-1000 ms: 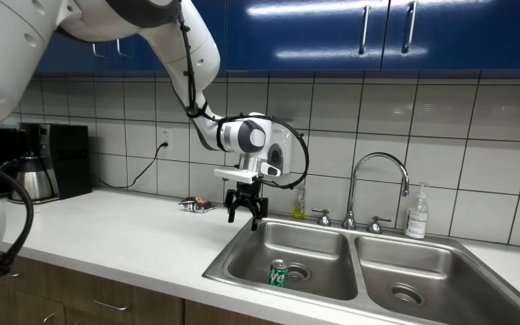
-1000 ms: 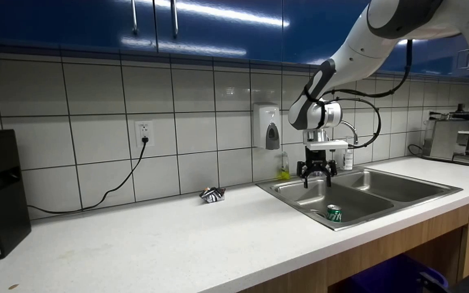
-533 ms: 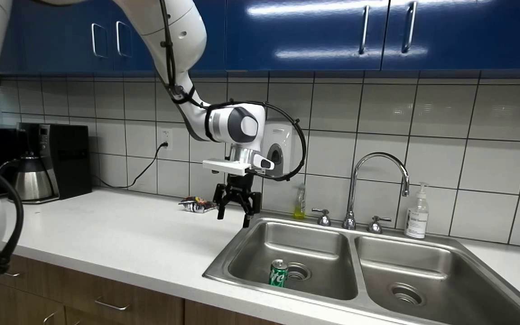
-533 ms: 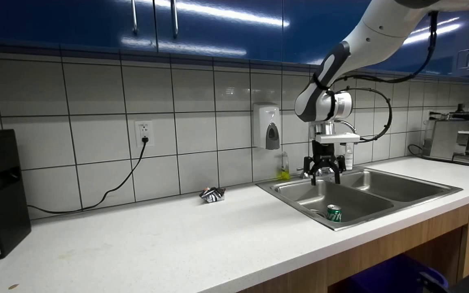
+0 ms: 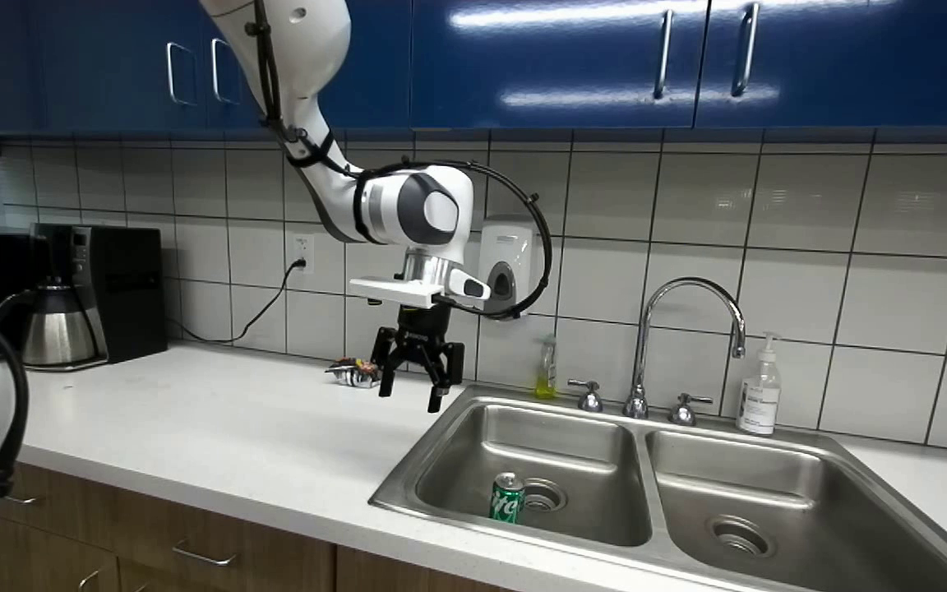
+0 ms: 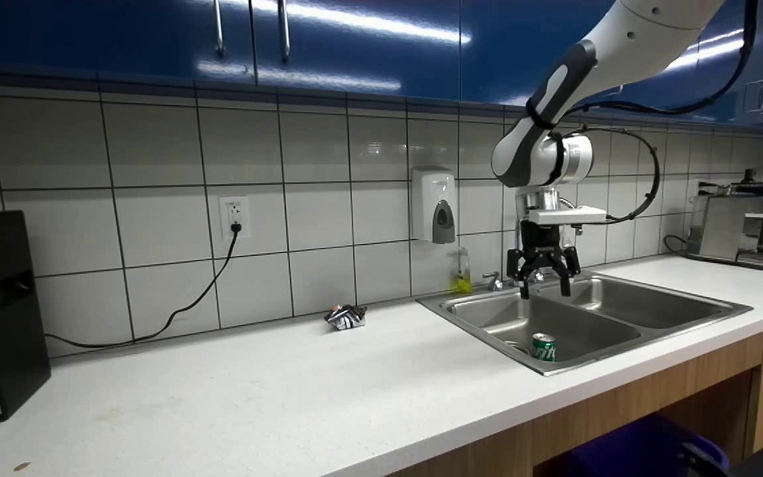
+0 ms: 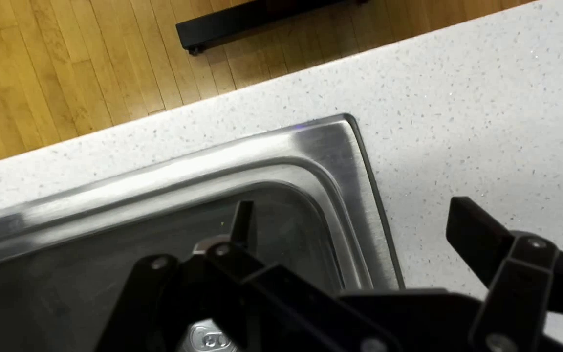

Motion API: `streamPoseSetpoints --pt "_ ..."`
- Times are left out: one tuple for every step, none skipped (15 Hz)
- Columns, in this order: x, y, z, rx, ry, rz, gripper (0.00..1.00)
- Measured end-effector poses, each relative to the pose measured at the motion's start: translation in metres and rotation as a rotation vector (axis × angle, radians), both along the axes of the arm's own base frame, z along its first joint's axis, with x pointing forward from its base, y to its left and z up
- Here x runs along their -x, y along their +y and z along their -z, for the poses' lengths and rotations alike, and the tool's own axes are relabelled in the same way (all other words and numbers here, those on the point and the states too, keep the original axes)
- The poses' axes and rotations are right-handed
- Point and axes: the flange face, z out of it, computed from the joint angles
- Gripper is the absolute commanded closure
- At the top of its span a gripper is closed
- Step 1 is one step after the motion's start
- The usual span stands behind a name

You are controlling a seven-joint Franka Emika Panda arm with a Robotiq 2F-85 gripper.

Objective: Put the can in the left sink

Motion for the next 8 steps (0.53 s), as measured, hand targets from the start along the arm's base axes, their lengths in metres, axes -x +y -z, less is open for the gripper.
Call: streamPoseSetpoints --pt "0.0030 0.0005 -0.0010 0.000 0.003 -0.002 0.00" --pt "0.0054 0.0011 -0.0018 -0.001 0.006 -0.002 0.00" --pt "0.0069 0.0014 -0.0024 -0.002 0.007 -0.002 0.00" --pt "0.0075 0.0016 -0.0025 -0.002 0.007 -0.002 0.00" --pt "0.0077 0.0016 -0.0024 -0.002 0.008 -0.002 0.00" --pt "0.0078 0.0016 -0.0023 -0.002 0.008 -0.002 0.00" --pt "0.0079 0.0016 -0.0023 -0.002 0.008 -0.002 0.00" --pt "0.0079 0.0016 -0.0022 -0.002 0.009 -0.002 0.00"
